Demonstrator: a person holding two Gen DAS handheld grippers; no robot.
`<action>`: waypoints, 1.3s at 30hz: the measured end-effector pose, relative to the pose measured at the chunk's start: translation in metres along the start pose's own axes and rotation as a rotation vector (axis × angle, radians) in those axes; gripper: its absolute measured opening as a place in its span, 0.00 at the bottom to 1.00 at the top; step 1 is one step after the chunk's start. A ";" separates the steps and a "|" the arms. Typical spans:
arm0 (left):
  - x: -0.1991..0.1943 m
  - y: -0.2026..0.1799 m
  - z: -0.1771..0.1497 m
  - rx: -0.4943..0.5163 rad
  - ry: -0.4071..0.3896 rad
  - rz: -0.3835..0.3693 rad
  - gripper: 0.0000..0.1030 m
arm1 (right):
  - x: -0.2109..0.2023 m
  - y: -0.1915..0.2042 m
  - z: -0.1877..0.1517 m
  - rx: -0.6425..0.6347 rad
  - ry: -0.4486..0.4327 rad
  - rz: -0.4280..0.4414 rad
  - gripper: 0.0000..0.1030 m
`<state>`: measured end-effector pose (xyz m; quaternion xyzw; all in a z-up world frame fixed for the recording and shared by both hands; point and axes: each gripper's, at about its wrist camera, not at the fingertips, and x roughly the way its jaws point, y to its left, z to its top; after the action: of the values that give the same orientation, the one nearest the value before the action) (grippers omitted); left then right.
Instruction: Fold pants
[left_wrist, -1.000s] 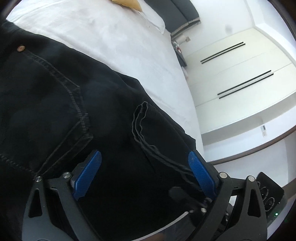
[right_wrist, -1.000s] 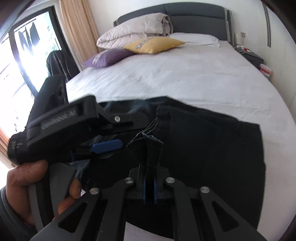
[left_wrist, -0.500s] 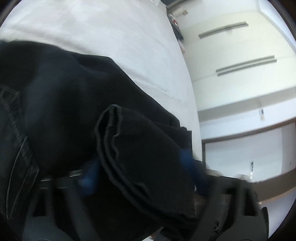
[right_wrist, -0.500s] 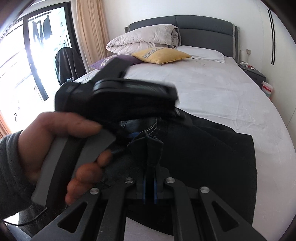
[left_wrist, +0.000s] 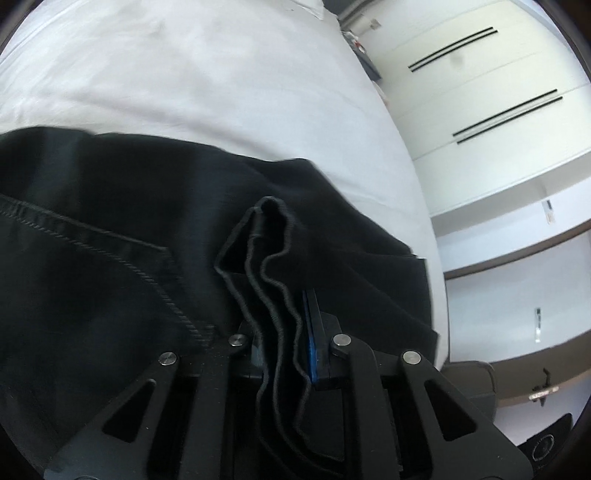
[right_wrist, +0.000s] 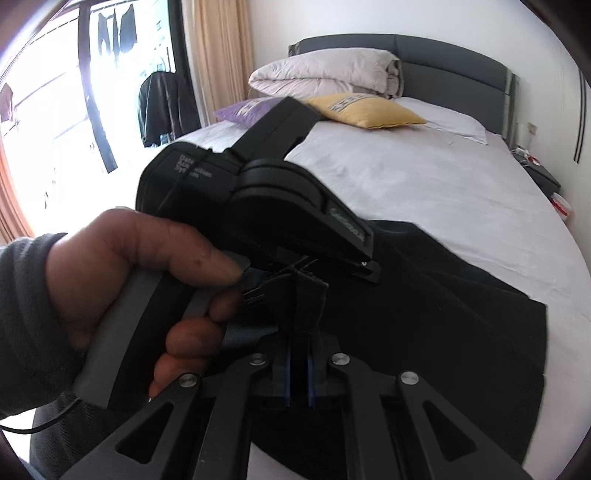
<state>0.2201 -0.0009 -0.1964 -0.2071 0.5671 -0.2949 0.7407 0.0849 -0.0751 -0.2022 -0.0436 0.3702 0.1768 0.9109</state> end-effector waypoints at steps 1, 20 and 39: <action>0.004 -0.001 -0.002 0.002 -0.002 0.006 0.12 | 0.006 0.003 -0.003 -0.017 0.018 0.003 0.08; -0.053 -0.080 -0.029 0.224 -0.139 0.117 0.13 | -0.087 -0.177 -0.033 0.604 -0.092 0.317 0.29; 0.002 -0.034 -0.104 0.169 -0.022 0.045 0.13 | -0.020 -0.209 0.000 0.639 -0.089 0.541 0.63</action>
<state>0.1137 -0.0250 -0.2042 -0.1344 0.5364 -0.3228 0.7681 0.1454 -0.2765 -0.1992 0.3475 0.3647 0.2876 0.8146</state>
